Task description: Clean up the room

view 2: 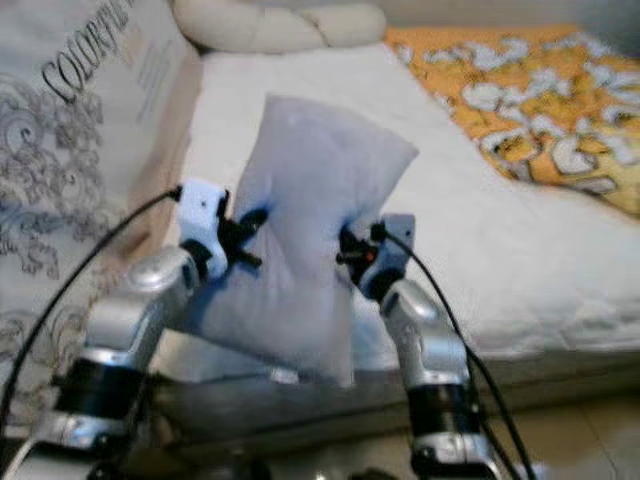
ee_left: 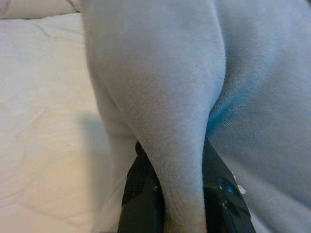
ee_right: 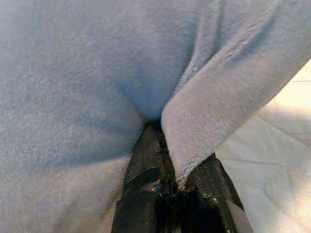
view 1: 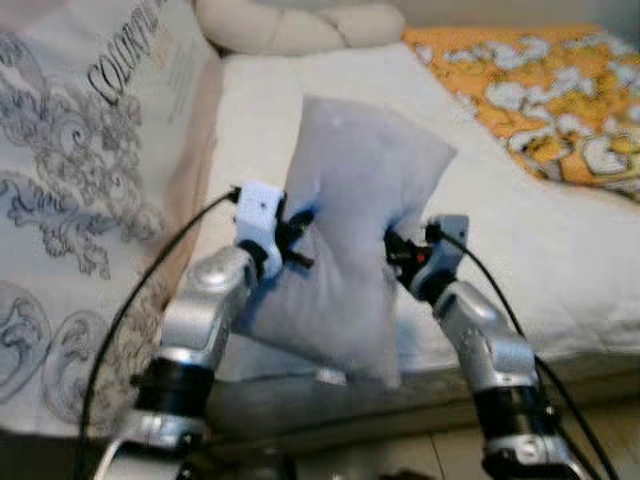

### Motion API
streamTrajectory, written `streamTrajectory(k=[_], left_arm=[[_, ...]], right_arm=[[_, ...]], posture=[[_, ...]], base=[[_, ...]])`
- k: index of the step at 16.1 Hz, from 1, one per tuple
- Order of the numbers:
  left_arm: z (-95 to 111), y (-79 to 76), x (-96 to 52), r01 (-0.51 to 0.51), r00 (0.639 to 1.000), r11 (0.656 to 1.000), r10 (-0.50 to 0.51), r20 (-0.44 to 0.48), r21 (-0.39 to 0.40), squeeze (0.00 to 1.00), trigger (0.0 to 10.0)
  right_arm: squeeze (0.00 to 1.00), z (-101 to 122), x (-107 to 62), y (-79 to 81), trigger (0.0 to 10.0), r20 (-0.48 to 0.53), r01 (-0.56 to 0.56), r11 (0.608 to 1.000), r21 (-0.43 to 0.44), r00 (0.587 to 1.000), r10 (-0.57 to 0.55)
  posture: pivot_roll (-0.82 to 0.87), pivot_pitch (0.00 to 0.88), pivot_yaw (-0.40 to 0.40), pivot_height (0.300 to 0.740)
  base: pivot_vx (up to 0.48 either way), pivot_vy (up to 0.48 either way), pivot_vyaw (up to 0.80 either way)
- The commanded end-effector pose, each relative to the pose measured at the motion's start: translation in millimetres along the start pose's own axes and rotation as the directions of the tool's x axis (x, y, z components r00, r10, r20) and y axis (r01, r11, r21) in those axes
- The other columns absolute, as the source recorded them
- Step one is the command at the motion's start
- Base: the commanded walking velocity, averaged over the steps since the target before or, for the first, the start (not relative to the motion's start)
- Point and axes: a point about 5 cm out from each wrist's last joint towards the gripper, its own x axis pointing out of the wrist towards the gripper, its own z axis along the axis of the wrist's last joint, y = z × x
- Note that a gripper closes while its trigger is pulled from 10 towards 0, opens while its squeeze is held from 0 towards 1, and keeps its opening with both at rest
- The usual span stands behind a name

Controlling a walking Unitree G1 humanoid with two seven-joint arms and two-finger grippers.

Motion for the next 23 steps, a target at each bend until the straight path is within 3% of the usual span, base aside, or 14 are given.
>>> streamTrajectory(k=[1, 7, 12, 15, 21, 23], left_arm=[[14, -1.7, 3.3, 0.007, 0.998, 1.000, -0.007, 0.061, 0.005, 0.00, 10.0], [15, -0.6, 3.4, 0.004, 0.998, 1.000, -0.005, 0.062, 0.013, 0.00, 10.0], [14, 0.6, 3.7, -0.003, 0.998, 1.000, 0.003, 0.056, 0.012, 0.00, 10.0], [14, 1.5, 3.6, -0.009, 0.998, 1.000, 0.009, 0.057, 0.010, 0.00, 10.0], [10, 2.7, 5.8, -0.007, 1.000, 0.999, 0.006, 0.019, 0.049, 0.00, 10.0], [8, 3.6, 9.2, -0.003, 1.000, 0.997, 0.003, 0.008, 0.073, 0.00, 10.0]], right_arm=[[0.00, 8, 4.8, 6.8, 10.0, 0.020, -0.039, 0.999, -0.002, 0.999, 0.039], [0.00, 2, 6.7, 9.3, 10.0, -0.018, -0.065, 0.998, -0.020, 0.998, 0.065], [0.00, 4, 7.1, 5.1, 10.0, -0.016, -0.057, 0.998, -0.039, 0.998, 0.056], [0.00, 2, 7.2, 8.4, 10.0, -0.057, -0.114, 0.991, -0.068, 0.992, 0.110], [0.00, -2, 4.7, 1.5, 10.0, -0.060, -0.056, 0.998, -0.032, 0.997, 0.054], [0.00, -7, 0.8, -9.0, 10.0, -0.058, 0.030, 0.999, -0.010, 0.998, -0.031]], posture=[[0.00, 0.000, 0.034, 0.740], [0.01, 0.000, 0.037, 0.740], [0.01, 0.000, 0.038, 0.740], [0.01, 0.000, 0.033, 0.740], [0.00, 0.000, 0.041, 0.740], [-0.01, 0.000, 0.045, 0.740]], base=[[0.000, 0.000, 0.00], [0.172, 0.000, 0.45], [0.262, 0.000, 0.00], [0.264, 0.000, 0.20], [0.087, 0.000, 0.27], [0.000, 0.000, 0.00]])
